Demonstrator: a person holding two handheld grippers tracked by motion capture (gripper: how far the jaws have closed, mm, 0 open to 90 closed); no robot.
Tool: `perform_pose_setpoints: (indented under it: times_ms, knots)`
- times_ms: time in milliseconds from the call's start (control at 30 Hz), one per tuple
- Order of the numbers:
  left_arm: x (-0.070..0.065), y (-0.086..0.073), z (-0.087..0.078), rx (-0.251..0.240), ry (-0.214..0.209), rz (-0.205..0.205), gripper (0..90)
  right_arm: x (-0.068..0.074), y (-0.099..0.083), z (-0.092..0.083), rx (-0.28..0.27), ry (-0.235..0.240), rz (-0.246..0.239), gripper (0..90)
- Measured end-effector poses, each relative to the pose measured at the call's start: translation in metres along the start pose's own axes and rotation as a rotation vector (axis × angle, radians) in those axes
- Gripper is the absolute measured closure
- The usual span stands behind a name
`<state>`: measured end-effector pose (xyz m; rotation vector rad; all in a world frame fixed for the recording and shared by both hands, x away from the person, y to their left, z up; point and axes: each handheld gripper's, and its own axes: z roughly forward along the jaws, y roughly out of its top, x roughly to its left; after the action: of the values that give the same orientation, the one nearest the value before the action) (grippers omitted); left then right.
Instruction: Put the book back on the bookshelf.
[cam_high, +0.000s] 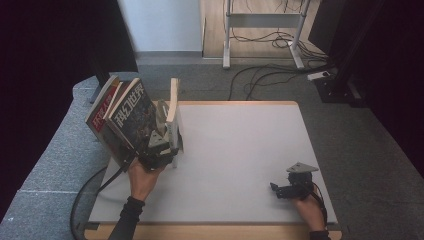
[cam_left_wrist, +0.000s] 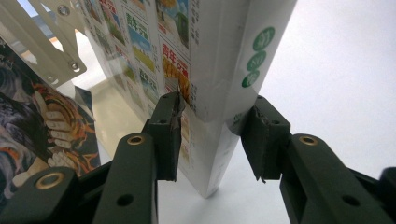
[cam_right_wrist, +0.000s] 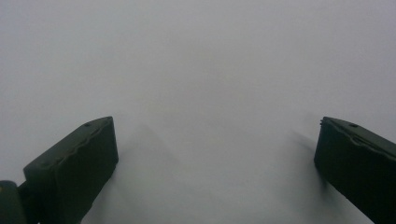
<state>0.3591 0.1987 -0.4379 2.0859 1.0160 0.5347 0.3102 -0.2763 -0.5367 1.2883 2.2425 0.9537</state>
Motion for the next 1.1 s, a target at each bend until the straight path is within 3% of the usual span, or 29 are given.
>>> perform_pose_setpoints:
  times_ms: [200, 533, 1033, 1100]
  knots:
    - [0.004, 0.003, 0.004, -0.001, -0.002, -0.011, 59.3, 0.000, 0.000, 0.000, 0.000, 0.000, 0.001, 0.0]
    - [0.001, 0.004, 0.003, 0.004, 0.014, 0.014, 55.7, 0.000, 0.000, 0.000, 0.000, 0.000, 0.000, 0.0]
    - [0.012, -0.011, -0.036, -0.039, -0.065, 0.016, 13.4, 0.000, 0.000, 0.000, 0.000, 0.000, 0.000, 0.0]
    - [0.014, -0.015, -0.043, -0.042, -0.071, 0.010, 11.7, 0.000, 0.000, 0.000, 0.000, 0.000, 0.000, 0.0]
